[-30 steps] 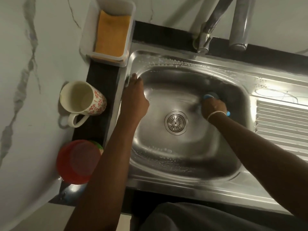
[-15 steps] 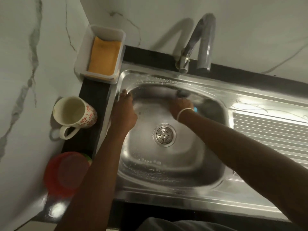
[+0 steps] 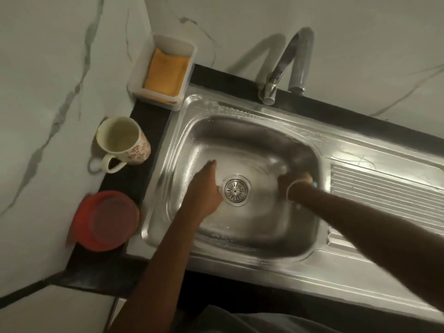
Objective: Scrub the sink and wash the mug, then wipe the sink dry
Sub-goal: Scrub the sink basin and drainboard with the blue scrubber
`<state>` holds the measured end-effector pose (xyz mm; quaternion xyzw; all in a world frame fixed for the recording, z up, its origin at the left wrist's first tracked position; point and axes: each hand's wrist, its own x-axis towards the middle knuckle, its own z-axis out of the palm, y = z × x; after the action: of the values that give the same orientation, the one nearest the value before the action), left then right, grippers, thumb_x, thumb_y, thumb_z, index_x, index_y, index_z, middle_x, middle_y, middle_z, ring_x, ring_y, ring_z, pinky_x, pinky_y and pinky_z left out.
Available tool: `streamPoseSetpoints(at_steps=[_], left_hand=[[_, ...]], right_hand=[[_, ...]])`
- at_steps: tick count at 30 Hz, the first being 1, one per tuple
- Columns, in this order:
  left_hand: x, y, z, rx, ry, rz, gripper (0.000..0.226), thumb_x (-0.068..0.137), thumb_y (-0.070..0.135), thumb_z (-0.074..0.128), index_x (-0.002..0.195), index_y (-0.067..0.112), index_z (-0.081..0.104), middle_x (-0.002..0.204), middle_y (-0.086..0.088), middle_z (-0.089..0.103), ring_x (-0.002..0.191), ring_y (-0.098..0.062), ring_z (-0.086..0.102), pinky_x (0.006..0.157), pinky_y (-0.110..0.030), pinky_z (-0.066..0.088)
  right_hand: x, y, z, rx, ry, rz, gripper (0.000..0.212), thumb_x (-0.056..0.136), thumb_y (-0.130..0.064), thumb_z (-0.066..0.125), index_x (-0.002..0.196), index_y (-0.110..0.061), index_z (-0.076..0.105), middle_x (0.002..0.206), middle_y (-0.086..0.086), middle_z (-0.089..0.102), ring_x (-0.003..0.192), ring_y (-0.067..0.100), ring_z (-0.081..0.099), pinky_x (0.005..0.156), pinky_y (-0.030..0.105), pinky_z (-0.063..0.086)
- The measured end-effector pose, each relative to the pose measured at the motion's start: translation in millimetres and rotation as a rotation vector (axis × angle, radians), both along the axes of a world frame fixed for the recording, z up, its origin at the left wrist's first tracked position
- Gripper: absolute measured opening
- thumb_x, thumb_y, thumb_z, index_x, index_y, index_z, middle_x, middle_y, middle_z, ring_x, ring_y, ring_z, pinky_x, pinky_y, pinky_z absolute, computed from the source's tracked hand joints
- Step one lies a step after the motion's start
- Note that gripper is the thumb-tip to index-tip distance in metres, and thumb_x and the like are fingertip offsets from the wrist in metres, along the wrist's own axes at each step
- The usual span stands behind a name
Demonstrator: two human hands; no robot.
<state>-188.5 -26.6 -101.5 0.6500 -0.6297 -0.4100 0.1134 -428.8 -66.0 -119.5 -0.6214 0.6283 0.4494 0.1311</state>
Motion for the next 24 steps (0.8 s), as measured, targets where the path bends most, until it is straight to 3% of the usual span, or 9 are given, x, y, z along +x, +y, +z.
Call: streamPoseSetpoints(at_steps=[2, 6, 13, 17, 21, 24], left_hand=[[-0.1, 3.4, -2.3, 0.027, -0.022, -0.039, 0.075, 0.091, 0.004, 0.059, 0.154, 0.011, 0.017, 0.159, -0.007, 0.024, 0.145, -0.021, 0.025, 0.117, -0.029, 0.024], [-0.4, -0.6, 1.8, 0.054, -0.032, -0.028, 0.073, 0.092, 0.01, 0.06, 0.152, 0.01, 0.02, 0.156, -0.009, 0.029, 0.142, -0.023, 0.031, 0.113, -0.03, 0.028], [3.7, -5.3, -9.8, 0.138, -0.141, -0.097, 0.073, 0.092, 0.019, 0.063, 0.152, 0.013, 0.022, 0.153, -0.008, 0.035, 0.139, -0.026, 0.036, 0.111, -0.036, 0.032], [-2.0, 1.1, -8.3, 0.178, -0.152, -0.119, 0.071, 0.093, 0.02, 0.062, 0.152, 0.013, 0.023, 0.151, -0.009, 0.038, 0.137, -0.027, 0.039, 0.108, -0.035, 0.034], [-11.9, 2.5, -11.0, 0.215, -0.141, -0.147, 0.071, 0.093, 0.02, 0.062, 0.152, 0.016, 0.023, 0.15, -0.01, 0.04, 0.136, -0.027, 0.04, 0.107, -0.034, 0.035], [-17.2, -0.1, -10.9, 0.221, -0.15, -0.17, 0.07, 0.093, 0.02, 0.062, 0.152, 0.016, 0.024, 0.148, -0.011, 0.042, 0.133, -0.027, 0.044, 0.103, -0.032, 0.037]], right_hand=[[-2.7, -41.3, 4.3, -0.07, 0.064, 0.103, 0.031, 0.095, -0.021, 0.054, 0.122, -0.012, 0.067, 0.122, 0.01, 0.068, 0.111, 0.035, 0.065, 0.084, 0.048, 0.056], [7.8, -27.1, -8.2, 0.069, 0.149, 0.182, 0.028, 0.091, -0.02, 0.063, 0.117, -0.012, 0.069, 0.121, 0.007, 0.068, 0.109, 0.03, 0.067, 0.085, 0.042, 0.056], [17.2, 107.7, -64.8, 0.183, -0.191, -0.023, 0.034, 0.101, -0.023, 0.041, 0.125, -0.017, 0.064, 0.129, 0.005, 0.065, 0.119, 0.029, 0.062, 0.09, 0.041, 0.051], [-11.3, 100.5, -70.4, -0.017, -0.355, -0.388, 0.036, 0.102, -0.029, 0.039, 0.132, -0.012, 0.05, 0.13, 0.015, 0.061, 0.12, 0.035, 0.06, 0.094, 0.041, 0.047], [-33.6, 54.3, -95.8, -0.3, -0.513, -0.781, 0.051, 0.102, -0.022, 0.042, 0.148, -0.003, 0.027, 0.135, 0.027, 0.055, 0.12, 0.042, 0.056, 0.098, 0.043, 0.045], [-19.2, 5.4, -113.6, -0.592, -0.691, -0.97, 0.052, 0.099, -0.02, 0.05, 0.146, -0.006, 0.032, 0.127, 0.023, 0.058, 0.114, 0.037, 0.058, 0.097, 0.04, 0.044]])
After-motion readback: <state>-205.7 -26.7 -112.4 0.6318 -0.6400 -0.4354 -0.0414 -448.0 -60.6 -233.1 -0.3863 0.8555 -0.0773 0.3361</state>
